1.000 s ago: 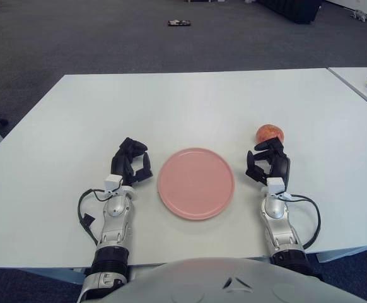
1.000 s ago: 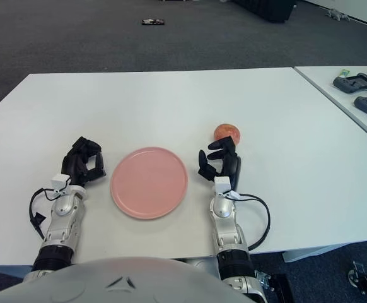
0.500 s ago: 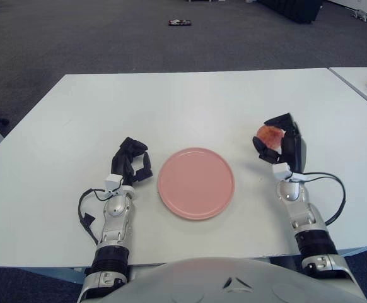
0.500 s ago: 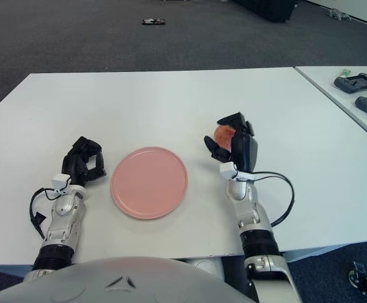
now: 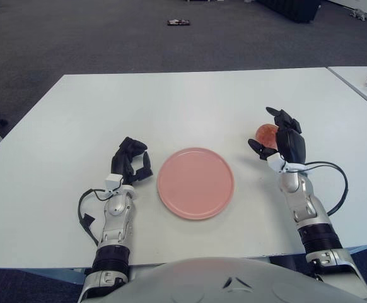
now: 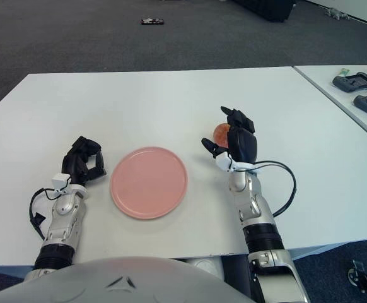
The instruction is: Put the apple into the plate.
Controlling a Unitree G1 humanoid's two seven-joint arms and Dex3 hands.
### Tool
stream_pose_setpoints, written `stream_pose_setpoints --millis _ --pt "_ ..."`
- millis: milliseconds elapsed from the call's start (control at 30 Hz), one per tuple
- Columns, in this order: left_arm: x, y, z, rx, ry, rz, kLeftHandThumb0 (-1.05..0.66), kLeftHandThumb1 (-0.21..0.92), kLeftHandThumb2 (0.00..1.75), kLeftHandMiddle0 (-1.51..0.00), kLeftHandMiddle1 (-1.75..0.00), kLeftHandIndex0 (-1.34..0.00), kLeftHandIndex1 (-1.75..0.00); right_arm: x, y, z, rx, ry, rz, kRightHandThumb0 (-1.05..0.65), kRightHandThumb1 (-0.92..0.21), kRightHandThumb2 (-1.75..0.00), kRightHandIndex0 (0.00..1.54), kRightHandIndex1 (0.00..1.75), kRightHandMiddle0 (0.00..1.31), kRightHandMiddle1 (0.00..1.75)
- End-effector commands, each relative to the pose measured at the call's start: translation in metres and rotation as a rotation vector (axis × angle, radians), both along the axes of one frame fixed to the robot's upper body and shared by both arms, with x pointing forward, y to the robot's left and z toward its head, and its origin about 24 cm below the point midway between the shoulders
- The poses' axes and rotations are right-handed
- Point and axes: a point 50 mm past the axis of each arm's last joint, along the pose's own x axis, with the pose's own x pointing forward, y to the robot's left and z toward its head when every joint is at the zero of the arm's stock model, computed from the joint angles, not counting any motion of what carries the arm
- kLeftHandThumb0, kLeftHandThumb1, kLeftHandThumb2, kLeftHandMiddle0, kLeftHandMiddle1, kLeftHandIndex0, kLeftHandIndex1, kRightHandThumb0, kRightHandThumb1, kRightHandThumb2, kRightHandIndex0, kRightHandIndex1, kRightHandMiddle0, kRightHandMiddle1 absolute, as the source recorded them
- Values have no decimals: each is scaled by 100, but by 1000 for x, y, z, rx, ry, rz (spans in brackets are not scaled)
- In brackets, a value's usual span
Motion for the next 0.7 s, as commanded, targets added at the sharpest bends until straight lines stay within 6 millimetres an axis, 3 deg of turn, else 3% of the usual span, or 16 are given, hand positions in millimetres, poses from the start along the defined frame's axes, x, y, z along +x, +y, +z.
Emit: stream_pose_setpoints --millis 0,333,667 --pt "-9 -1 -15 -9 95 3 -49 30 135 -123 -175 -63 -175 12 0 14 -58 10 -6 -93 -45 -82 0 0 0 1" --pt "-9 -1 -15 -7 93 13 -49 30 135 -123 -175 -62 -175 30 -6 20 -144 112 -26 -104 -49 -70 0 0 0 0" --pt "-10 -1 -15 -3 86 5 -49 30 135 -124 -175 -63 -175 47 -12 17 -224 296 12 -102 -47 -68 0 0 0 0"
